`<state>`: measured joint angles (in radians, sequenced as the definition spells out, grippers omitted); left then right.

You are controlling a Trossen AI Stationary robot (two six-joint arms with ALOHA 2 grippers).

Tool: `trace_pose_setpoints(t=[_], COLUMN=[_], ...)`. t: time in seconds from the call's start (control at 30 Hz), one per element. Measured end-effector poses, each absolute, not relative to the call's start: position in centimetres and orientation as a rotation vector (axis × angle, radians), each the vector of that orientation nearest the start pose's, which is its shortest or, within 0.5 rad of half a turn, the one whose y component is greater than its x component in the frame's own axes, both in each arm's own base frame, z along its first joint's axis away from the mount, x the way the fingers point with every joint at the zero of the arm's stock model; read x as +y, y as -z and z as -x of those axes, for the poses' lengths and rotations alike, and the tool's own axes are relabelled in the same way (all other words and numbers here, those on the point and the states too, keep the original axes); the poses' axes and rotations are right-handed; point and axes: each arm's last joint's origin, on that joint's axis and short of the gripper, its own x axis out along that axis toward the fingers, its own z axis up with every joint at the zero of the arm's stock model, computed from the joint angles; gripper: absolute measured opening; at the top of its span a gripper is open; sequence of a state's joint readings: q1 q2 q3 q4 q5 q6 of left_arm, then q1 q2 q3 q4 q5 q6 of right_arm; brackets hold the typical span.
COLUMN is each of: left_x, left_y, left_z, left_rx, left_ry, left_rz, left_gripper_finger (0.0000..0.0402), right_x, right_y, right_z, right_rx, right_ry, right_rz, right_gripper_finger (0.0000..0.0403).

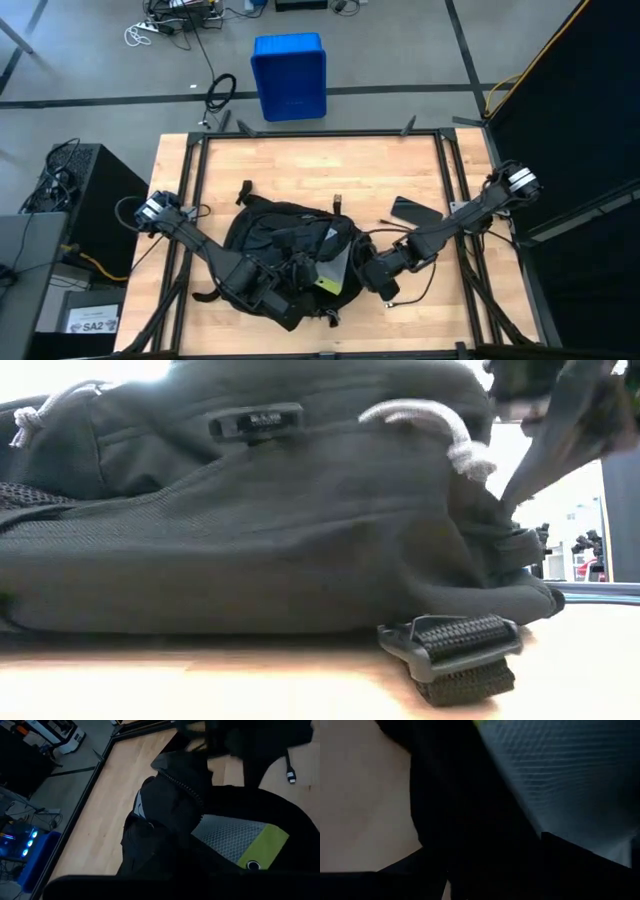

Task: Unpack backpack
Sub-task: Put the black charger cable into the black backpack

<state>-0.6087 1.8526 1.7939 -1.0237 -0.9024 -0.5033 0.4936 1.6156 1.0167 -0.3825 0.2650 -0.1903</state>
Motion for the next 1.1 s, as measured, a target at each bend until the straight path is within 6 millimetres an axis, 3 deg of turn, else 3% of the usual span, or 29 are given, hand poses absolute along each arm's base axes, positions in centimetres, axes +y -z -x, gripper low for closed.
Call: trace_pose_setpoints(t=[0.13,0.23,0.33,0.5,0.63,0.83,1.0,1.1], left_x=[-19.9,-19.6,-19.3,-18.7,-18.0,-16.3,-12.9,-10.6], left_y=[-32.6,-32.5,-32.4,-33.1,-34.4,-37.9,-41.6,-43.5], left_z=[-32.5,-32.2,-31.8,-31.1,-30.2,-27.9,-25.6,-24.2], left_rx=[0.692,0.712,0.723,0.713,0.680,0.577,0.506,0.475], left_ry=[-0.448,-0.473,-0.511,-0.553,-0.572,-0.623,-0.681,-0.719], left_rz=[-0.284,-0.325,-0.355,-0.381,-0.383,-0.394,-0.367,-0.326], left_gripper_finger=[0.0000,0.0000,0.0000,0.0000,0.0000,0.0000,0.0000,0.0000], right_x=[13.9,13.6,13.4,13.3,13.1,12.4,11.2,10.9], right_y=[-18.1,-17.8,-18.8,-22.3,-26.5,-34.6,-42.3,-45.7], right_z=[-29.4,-29.4,-29.1,-28.3,-27.2,-25.1,-23.6,-22.9], right_rx=[0.964,0.996,1.009,0.947,0.867,0.661,0.468,0.379], right_ry=[-0.295,-0.260,-0.223,-0.117,-0.021,0.127,0.226,0.242], right_rz=[0.598,0.650,0.680,0.719,0.768,0.819,0.814,0.803], right_gripper_finger=[0.0212,0.0121,0.0024,0.0004,0.0001,0.0000,0.0000,0.0000])
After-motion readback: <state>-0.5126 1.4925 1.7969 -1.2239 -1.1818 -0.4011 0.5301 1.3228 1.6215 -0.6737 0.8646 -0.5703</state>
